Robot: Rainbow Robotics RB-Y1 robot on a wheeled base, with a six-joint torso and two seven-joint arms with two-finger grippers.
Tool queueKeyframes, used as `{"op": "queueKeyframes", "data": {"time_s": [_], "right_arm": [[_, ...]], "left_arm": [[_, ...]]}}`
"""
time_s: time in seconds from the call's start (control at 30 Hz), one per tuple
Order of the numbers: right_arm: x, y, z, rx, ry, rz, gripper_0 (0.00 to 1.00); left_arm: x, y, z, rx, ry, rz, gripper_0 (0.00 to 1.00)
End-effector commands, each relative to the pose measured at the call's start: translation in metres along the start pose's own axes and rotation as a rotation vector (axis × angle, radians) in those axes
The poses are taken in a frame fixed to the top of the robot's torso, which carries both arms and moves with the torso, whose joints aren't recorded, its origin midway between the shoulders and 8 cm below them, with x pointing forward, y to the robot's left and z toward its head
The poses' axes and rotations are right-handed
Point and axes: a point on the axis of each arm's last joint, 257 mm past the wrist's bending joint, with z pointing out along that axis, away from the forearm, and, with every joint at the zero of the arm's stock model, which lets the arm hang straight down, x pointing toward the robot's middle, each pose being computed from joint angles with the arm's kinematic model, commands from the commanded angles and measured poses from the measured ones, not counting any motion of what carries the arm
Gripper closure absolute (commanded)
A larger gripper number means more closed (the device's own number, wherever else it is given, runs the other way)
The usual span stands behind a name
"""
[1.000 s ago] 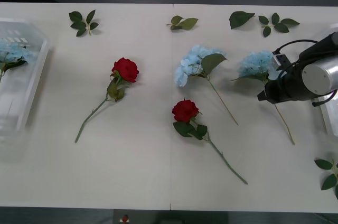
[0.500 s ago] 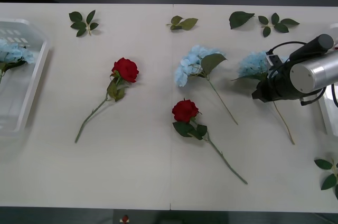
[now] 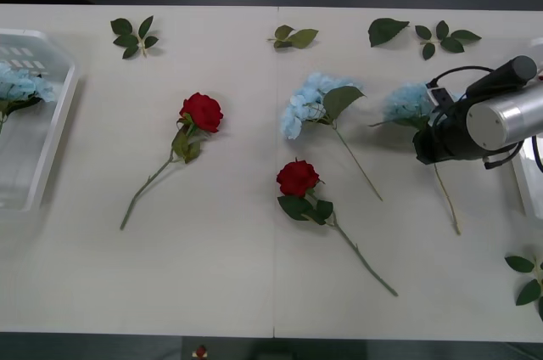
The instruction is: Put the red flowers into the right box and the blue flowers into the left box
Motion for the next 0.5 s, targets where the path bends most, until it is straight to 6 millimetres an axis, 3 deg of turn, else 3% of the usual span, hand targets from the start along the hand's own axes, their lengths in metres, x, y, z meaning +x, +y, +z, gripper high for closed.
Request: {"op": "queueKeyframes", "data": {"time_s": [0.03, 0.13, 0.23, 0.33, 0.4, 0.43, 0.5], "right_arm": [[-0.020, 0.003, -0.005, -0.001, -0.032, -0.044, 1.00], [-0.031, 0.005, -0.014, -0.028, -0.045, -0.032, 1.00], [-0.051, 0.008, -0.036, -0.114, -0.075, 0.006, 1.00], [-0.071, 0.015, -0.070, -0.223, -0.095, 0.006, 1.00], [-0.087, 0.032, -0.102, -0.353, -0.124, -0.011, 1.00], [-0.090, 0.038, -0.109, -0.388, -0.135, -0.018, 1.00], [-0.105, 0.059, -0.139, -0.520, -0.197, -0.043, 1.00]], "left_arm": [[-0.027, 0.004, -0.007, -0.017, -0.048, 0.024, 0.94], [-0.027, 0.003, -0.007, -0.015, -0.048, 0.023, 0.84], [-0.027, 0.002, -0.007, -0.010, -0.048, 0.020, 0.74], [-0.028, 0.000, -0.007, -0.003, -0.051, 0.017, 0.68], [-0.030, -0.008, -0.009, 0.016, -0.052, 0.019, 0.60], [-0.032, -0.010, -0.011, 0.023, -0.050, 0.022, 0.56], [-0.038, -0.025, -0.025, 0.073, -0.029, 0.024, 0.40]]}}
